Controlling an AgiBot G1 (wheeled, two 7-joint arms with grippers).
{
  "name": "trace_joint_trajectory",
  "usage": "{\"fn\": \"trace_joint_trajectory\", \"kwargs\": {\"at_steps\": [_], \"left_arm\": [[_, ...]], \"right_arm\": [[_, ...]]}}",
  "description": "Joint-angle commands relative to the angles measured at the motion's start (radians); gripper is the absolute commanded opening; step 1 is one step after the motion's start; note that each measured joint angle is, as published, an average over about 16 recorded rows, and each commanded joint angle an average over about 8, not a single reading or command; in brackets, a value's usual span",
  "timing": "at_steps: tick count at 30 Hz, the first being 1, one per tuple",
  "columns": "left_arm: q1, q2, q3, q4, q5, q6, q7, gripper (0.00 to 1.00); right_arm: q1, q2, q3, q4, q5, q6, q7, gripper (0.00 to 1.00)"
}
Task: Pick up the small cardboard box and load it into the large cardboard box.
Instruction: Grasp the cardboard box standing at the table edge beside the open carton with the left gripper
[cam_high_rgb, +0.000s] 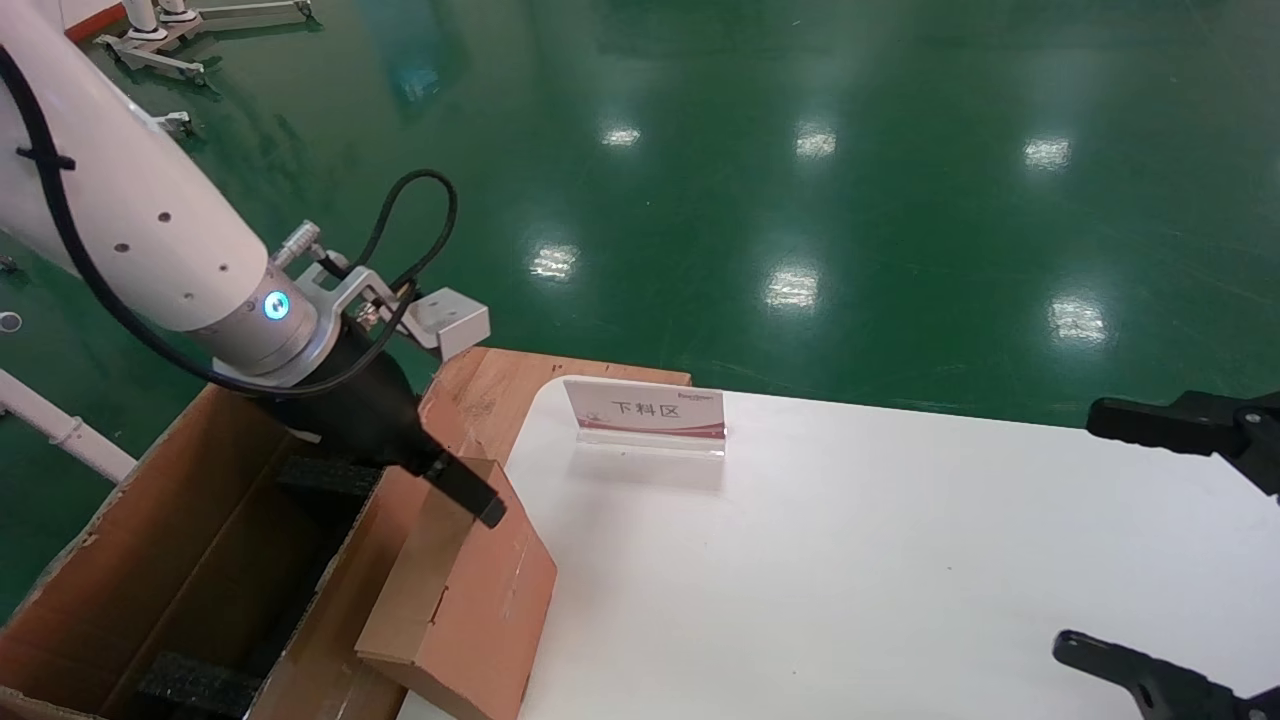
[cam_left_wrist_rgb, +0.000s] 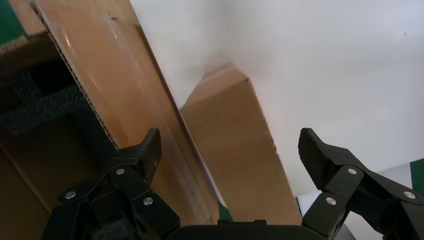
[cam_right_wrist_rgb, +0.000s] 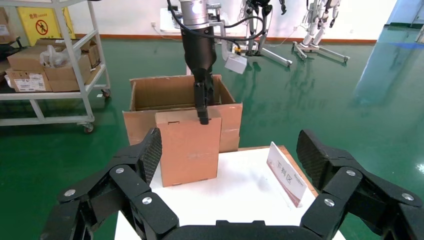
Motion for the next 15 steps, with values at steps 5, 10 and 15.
{"fn": "trace_joint_trajectory", "kwargs": {"at_steps": [5, 10, 15], "left_arm": [[-0.028, -0.002, 0.064, -0.002, -0.042, -0.013, -0.014, 1.00], [-0.030, -0.001, 0.097, -0.001, -0.064, -0.022, -0.014, 1.00], [-0.030, 0.002, 0.129, 0.000, -0.068, -0.025, -0.015, 1.00]], "right_arm": [[0.000, 0.000, 0.000, 0.000, 0.000, 0.000, 0.000, 1.00], [0.000, 0.000, -0.001, 0.000, 0.001, 0.000, 0.000, 1.00], [0.000, 0.000, -0.001, 0.000, 0.001, 0.000, -0.001, 1.00]]}}
